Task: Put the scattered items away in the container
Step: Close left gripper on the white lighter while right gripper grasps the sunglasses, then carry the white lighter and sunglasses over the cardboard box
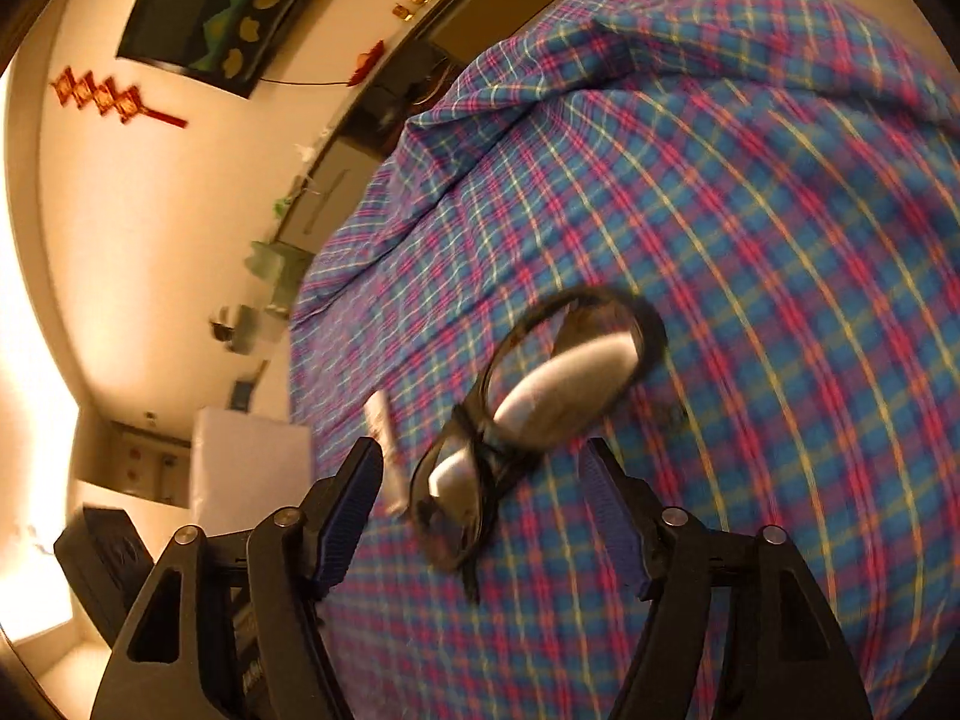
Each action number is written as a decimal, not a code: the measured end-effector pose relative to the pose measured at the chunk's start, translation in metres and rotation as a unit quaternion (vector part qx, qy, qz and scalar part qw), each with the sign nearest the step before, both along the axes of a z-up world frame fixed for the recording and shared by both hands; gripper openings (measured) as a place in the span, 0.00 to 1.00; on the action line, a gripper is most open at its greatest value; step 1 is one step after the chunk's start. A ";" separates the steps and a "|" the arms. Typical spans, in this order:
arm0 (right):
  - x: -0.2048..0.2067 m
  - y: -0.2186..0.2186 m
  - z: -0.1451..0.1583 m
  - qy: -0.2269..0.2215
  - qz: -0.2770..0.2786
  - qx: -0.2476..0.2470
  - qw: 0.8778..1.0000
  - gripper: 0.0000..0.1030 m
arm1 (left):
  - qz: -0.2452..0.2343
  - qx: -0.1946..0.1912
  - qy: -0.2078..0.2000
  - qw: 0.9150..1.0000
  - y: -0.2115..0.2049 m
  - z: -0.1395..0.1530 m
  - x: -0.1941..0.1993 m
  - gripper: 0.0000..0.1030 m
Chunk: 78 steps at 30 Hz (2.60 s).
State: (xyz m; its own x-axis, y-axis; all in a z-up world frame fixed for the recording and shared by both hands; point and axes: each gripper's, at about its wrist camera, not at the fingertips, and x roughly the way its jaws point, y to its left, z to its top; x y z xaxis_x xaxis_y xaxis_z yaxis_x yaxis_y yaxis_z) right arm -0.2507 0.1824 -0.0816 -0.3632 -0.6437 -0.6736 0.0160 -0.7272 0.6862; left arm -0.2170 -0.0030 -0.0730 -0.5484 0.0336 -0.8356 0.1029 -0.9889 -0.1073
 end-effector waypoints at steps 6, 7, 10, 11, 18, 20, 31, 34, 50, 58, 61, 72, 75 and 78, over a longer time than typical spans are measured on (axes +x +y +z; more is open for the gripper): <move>-0.018 -0.033 0.006 0.046 0.023 0.091 0.994 0.69 | 0.007 0.012 0.008 1.000 -0.005 -0.015 -0.016 0.52; -0.019 -0.040 0.007 0.059 0.033 0.112 0.991 0.69 | 0.005 0.008 0.012 1.000 -0.004 -0.016 -0.017 0.53; -0.018 -0.057 0.007 0.103 0.063 0.173 0.977 0.68 | -0.012 -0.025 0.023 0.999 0.003 -0.017 -0.018 0.51; -0.017 -0.062 0.006 0.117 0.073 0.189 0.972 0.59 | -0.021 -0.042 0.026 0.999 0.006 -0.018 -0.018 0.49; -0.009 -0.053 0.003 0.137 0.089 0.194 0.967 0.41 | -0.034 -0.030 0.030 0.999 -0.002 -0.015 -0.006 0.19; -0.004 -0.047 0.006 0.136 0.085 0.182 0.970 0.39 | -0.034 -0.020 0.030 0.999 -0.006 -0.014 0.001 0.19; 0.038 -0.034 0.032 0.153 0.082 0.137 0.975 0.38 | -0.016 0.052 0.041 0.998 -0.034 0.011 0.054 0.19; 0.053 -0.033 0.035 0.155 0.088 0.121 0.976 0.38 | -0.019 0.053 0.048 0.997 -0.033 0.019 0.068 0.19; 0.129 -0.031 0.044 0.151 0.133 0.101 0.974 0.38 | -0.028 0.053 0.059 0.996 -0.034 0.041 0.145 0.19; 0.160 -0.044 0.049 0.158 0.164 0.103 0.968 0.38 | -0.029 0.067 0.059 0.996 -0.039 0.052 0.179 0.19; 0.173 -0.050 0.055 0.165 0.177 0.103 0.965 0.38 | -0.034 0.073 0.068 0.994 -0.042 0.060 0.196 0.19; 0.215 -0.076 0.083 0.200 0.221 0.095 0.950 0.38 | -0.038 0.082 0.103 0.991 -0.057 0.090 0.241 0.19; 0.224 -0.085 0.094 0.215 0.232 0.093 0.944 0.38 | -0.035 0.085 0.114 0.989 -0.064 0.098 0.252 0.19; 0.234 -0.093 0.105 0.227 0.244 0.090 0.938 0.38 | -0.030 0.088 0.124 0.988 -0.074 0.107 0.261 0.19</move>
State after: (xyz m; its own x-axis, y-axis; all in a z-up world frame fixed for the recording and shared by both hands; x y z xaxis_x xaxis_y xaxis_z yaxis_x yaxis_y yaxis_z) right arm -0.0172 0.0898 0.0236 -0.3313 -0.6990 -0.6338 0.6386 -0.6606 0.3948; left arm 0.0435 -0.0765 0.0341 -0.7281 0.2050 -0.6541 -0.0070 -0.9564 -0.2919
